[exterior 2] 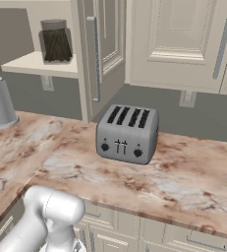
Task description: Pick the jar and candle from the dining table and place them in the open cabinet. Close the cabinet after placing the objects.
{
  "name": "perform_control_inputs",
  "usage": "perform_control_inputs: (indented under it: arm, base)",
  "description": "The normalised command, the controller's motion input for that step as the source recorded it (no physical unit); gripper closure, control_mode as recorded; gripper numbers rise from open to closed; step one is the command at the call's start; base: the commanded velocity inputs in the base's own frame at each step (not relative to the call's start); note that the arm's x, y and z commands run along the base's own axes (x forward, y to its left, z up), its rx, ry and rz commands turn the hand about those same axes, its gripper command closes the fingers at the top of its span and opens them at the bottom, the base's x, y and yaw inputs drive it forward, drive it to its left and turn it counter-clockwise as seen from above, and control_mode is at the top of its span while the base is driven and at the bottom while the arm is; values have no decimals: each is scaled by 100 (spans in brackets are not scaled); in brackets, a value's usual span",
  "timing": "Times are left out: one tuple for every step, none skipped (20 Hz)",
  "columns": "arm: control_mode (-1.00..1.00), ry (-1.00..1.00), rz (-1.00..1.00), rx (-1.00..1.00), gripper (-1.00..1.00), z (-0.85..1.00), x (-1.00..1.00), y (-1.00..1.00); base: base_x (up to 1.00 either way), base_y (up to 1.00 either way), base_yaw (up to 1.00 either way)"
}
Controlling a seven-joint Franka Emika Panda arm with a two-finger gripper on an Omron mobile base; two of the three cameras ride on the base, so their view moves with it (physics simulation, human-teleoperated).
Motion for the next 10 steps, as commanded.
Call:
perform_control_inputs:
  arm:
    - [-100,0,0,-1,-100,23,40,-14]
    - [-100,0,0,-1,-100,19,36,-13]
    - [-100,0,0,0,-100,9,34,-13]
    - [-100,0,0,0,-100,6,29,-13]
    - [-100,0,-1,0,-100,0,28,-17]
    - [-100,0,-5,0,-100,0,21,-19]
    - [-100,0,-8,0,-100,0,20,-20]
    - [-100,0,-10,0,-100,0,10,-28]
    - [-100,0,-12,0,-100,0,6,-33]
    - [-100,0,-14,0,-100,0,5,-34]
  base:
    - [0,0,0]
    - [0,0,0]
    - [0,0,0]
    - [0,0,0]
    - [0,0,0]
    - [0,0,0]
    - [0,0,0]
    - [0,0,0]
    - [0,0,0]
    - [0,0,0]
